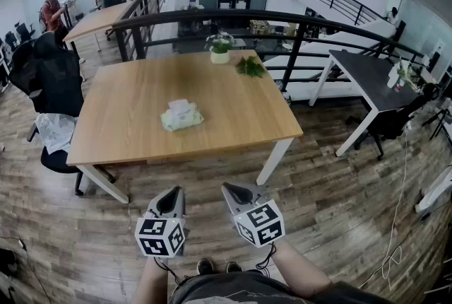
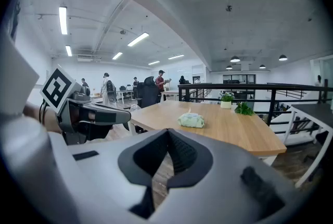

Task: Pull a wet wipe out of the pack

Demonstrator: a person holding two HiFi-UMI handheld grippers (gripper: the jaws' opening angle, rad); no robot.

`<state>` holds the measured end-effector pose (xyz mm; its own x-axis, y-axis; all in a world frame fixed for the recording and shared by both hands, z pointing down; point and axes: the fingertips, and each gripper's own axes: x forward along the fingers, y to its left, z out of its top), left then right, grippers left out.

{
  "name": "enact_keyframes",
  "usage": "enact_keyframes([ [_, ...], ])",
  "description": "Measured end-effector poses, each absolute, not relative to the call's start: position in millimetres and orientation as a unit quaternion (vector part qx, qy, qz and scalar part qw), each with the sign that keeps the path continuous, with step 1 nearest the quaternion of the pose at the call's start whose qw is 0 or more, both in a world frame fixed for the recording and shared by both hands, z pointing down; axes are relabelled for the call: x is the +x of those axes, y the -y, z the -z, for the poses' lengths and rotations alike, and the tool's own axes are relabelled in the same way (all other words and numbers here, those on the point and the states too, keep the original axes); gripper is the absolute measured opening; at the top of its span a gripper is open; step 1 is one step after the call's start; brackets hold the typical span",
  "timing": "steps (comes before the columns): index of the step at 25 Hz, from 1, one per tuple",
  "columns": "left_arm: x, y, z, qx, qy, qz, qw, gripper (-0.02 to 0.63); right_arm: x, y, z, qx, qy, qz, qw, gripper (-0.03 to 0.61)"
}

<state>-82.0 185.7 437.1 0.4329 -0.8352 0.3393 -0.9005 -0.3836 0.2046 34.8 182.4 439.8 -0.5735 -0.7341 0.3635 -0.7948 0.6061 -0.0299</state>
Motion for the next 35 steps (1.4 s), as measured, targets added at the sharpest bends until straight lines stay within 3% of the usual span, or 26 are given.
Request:
enact_keyframes([
  [19, -104.6, -177.7, -455.1, 0.818, 0.526, -0.085, 0.217, 0.025, 19.0, -179.4, -457.1, 0.441, 0.872, -0.107, 0.181, 0.023],
  [25, -118.4, -173.4, -458.9, 0.82, 0.522, -0.086, 0.218, 0.026, 7.1, -174.3, -442.0, 0.455, 0.876, -0.104, 0.126, 0.023],
  [35, -153.9, -156.6, -462.5, 0.825, 0.514, -0.089, 0.218, 0.026, -15.2, -155.9, -450.2, 0.492, 0.853, -0.108, 0.135, 0.025],
])
